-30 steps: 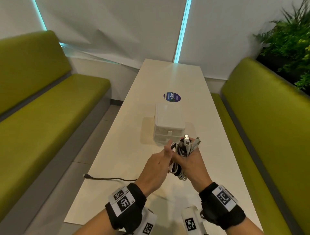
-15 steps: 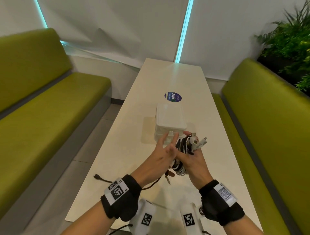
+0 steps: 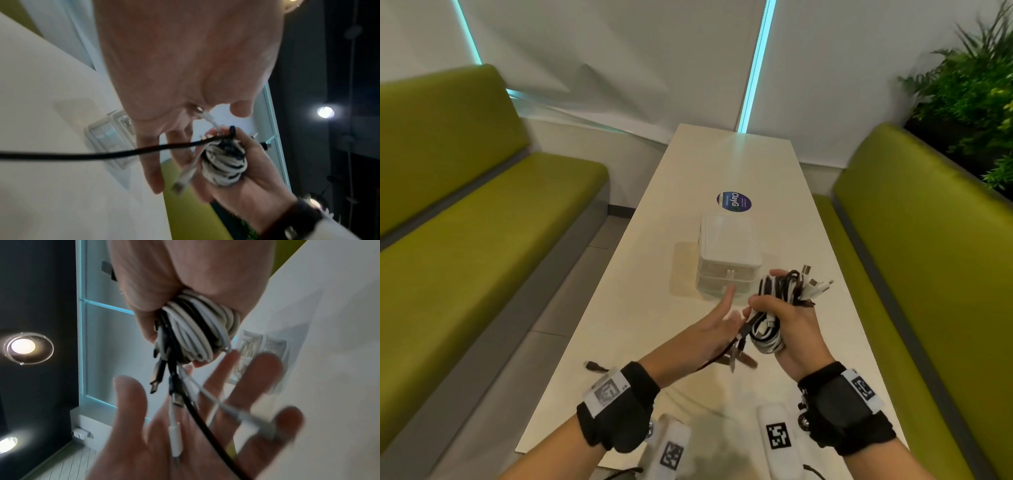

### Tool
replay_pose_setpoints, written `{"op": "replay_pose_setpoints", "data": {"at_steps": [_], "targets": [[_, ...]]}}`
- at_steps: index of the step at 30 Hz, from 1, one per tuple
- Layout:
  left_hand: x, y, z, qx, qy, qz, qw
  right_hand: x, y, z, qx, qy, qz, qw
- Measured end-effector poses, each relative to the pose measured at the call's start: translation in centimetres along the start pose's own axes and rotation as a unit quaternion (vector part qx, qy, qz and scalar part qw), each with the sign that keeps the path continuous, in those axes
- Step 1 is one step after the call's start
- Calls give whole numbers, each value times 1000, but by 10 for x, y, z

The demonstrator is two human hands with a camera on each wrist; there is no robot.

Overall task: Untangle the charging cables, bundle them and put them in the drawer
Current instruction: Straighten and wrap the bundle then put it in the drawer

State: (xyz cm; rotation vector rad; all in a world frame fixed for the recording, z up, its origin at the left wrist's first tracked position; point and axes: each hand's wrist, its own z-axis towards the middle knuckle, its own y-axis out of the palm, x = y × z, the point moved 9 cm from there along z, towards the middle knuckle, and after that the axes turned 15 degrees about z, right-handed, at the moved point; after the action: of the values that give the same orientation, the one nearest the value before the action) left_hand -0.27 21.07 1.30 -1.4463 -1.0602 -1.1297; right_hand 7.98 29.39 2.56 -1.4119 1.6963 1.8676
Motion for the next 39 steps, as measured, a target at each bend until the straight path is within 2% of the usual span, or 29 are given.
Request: {"op": "replay_pose_setpoints", "data": {"at_steps": [4,6,8,10,12,16,18,21,24,29,31,35,39], "targets": [[-7,-2,-2,16,-15,30,999,-11,3,0,-19,-21,-1,1000],[-17,-4,-3,-6,-34,53,998,-14,5,1,-28,-33,-5,999],[-32,-7,-8,-47,-39,123,990,-19,6,3,-25,-45,-9,999],[-49,-14,-17,-85,-56,228,968,-23,5,4,-11,-53,-25,998],[-61,-25,-23,-91,-63,292,950,-23,4,5,-11,-49,-51,997],[-68,-60,-25,-39,-93,385,917,-13,15,-1,-88,10,-65,994],[-72,-79,-29,-41,-111,412,904,-13,19,-5,-123,40,-66,989],[-59,-95,-36,-41,-106,381,918,-16,19,-6,-138,44,-164,976],[-30,-93,-32,-7,-70,357,931,-10,25,-7,-151,31,-270,950],[13,-71,-13,37,-6,392,919,11,50,-15,-207,-9,-345,916],[21,-70,-7,56,3,397,916,13,51,-16,-196,-24,-332,922],[20,-68,-6,57,-24,272,960,7,39,-9,-125,-40,-298,945],[17,-64,-5,83,-33,284,955,13,42,-12,-140,1,-327,934]]}}
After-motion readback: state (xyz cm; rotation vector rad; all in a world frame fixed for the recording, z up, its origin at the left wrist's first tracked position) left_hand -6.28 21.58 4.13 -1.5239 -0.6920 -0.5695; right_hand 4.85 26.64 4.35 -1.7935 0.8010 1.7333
